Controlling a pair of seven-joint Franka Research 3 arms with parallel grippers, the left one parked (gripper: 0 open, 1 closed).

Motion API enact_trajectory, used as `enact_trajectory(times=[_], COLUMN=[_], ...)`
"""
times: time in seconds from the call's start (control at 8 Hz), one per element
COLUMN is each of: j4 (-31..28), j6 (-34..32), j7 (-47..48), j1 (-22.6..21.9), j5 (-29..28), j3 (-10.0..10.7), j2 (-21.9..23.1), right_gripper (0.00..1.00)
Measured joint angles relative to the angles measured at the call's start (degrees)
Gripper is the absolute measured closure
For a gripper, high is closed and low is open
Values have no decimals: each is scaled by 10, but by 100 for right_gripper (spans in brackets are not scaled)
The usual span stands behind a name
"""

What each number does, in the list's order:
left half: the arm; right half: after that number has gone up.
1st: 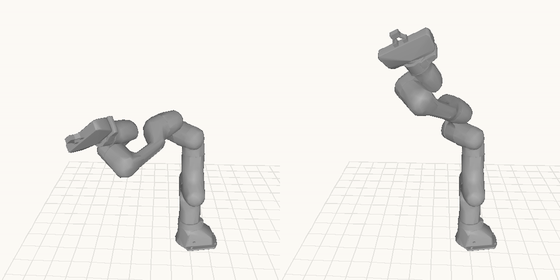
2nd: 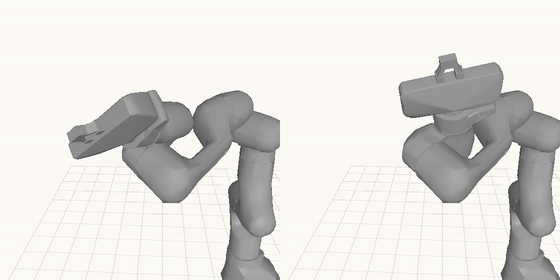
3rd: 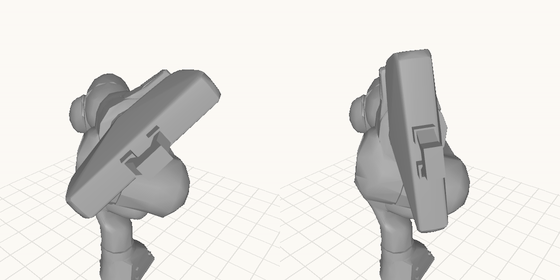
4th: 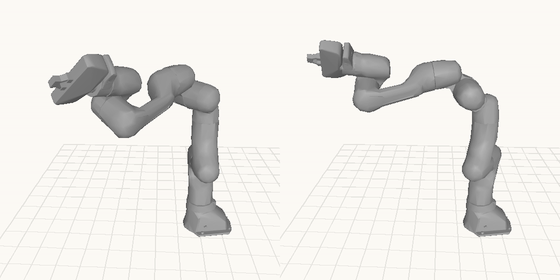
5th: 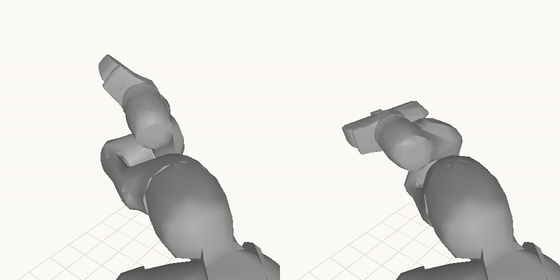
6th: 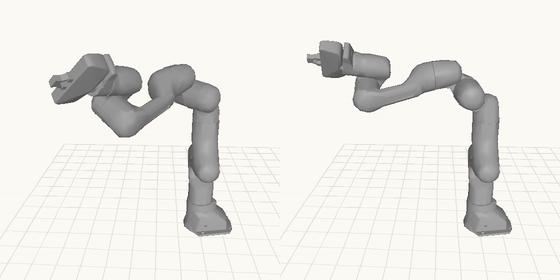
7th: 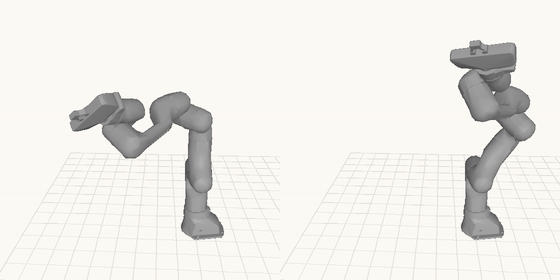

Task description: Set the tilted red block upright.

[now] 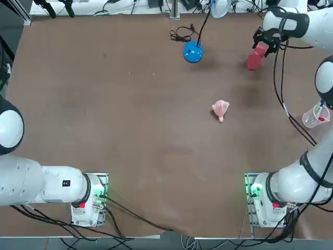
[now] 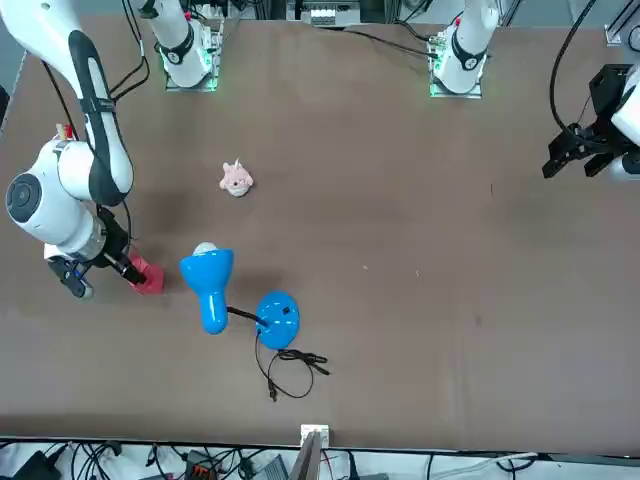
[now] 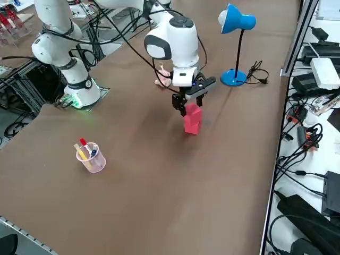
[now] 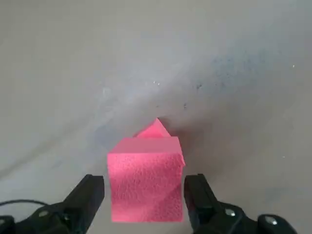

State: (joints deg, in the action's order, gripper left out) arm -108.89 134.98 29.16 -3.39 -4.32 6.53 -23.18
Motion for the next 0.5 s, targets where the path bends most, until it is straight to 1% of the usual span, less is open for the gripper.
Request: enact_trajectory(times=[0.5], j4=[0], j6=[5], j7=[0], j1=[0], j5=[0], j3=[0], j2=[-14], right_gripper=[0])
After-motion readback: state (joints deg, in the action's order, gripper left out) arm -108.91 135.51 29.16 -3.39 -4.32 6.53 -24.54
